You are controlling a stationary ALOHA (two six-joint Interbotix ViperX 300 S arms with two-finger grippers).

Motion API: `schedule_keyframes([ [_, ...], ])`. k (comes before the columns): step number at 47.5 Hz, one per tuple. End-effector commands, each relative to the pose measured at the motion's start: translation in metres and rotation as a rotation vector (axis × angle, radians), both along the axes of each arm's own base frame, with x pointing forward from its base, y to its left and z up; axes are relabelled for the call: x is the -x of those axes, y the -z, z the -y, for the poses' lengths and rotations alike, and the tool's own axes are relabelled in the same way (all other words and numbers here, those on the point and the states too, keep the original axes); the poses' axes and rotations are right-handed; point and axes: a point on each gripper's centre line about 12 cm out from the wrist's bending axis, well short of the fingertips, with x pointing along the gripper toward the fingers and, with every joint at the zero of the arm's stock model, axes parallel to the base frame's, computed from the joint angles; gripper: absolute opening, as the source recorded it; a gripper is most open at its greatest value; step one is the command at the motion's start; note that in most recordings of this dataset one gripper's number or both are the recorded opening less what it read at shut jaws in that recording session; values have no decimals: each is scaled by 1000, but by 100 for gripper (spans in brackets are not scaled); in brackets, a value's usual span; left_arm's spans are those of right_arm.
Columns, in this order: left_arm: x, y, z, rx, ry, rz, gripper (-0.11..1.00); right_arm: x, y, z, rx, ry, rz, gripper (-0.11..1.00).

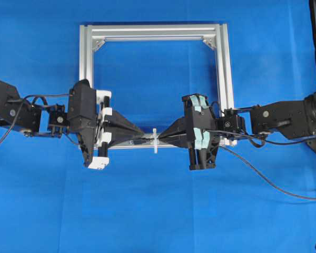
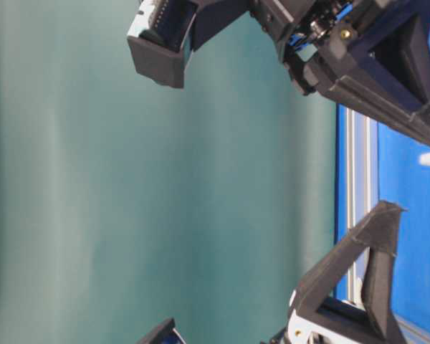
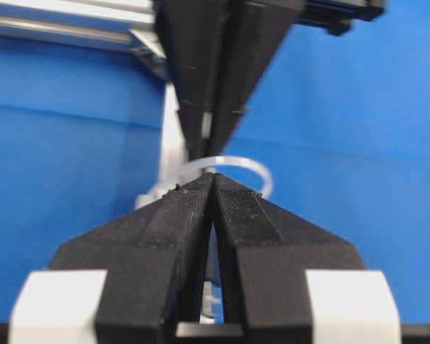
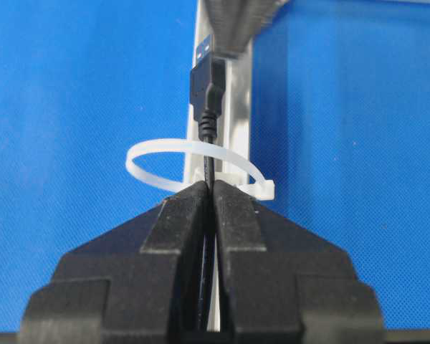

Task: Insert the wire through the string loop located in the center.
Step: 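Push the USB plug through the white zip-tie loop with the right gripper, then bring the open left gripper to the plug and close on it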

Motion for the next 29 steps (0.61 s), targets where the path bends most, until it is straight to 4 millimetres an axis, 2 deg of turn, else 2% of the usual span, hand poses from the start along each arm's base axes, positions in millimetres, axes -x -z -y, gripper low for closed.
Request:
schedule_keyframes([
  [1,-4,-15,7,10,16,48,0,-3,-8,-1,-3,0,29,-2],
  [27,-6,-11,8,-2,24,12,1,-2,-7,-1,-2,-1,26,-2],
  [29,-6,-12,9,-2,25,14,5,-3,-8,-1,-2,-1,27,-2],
])
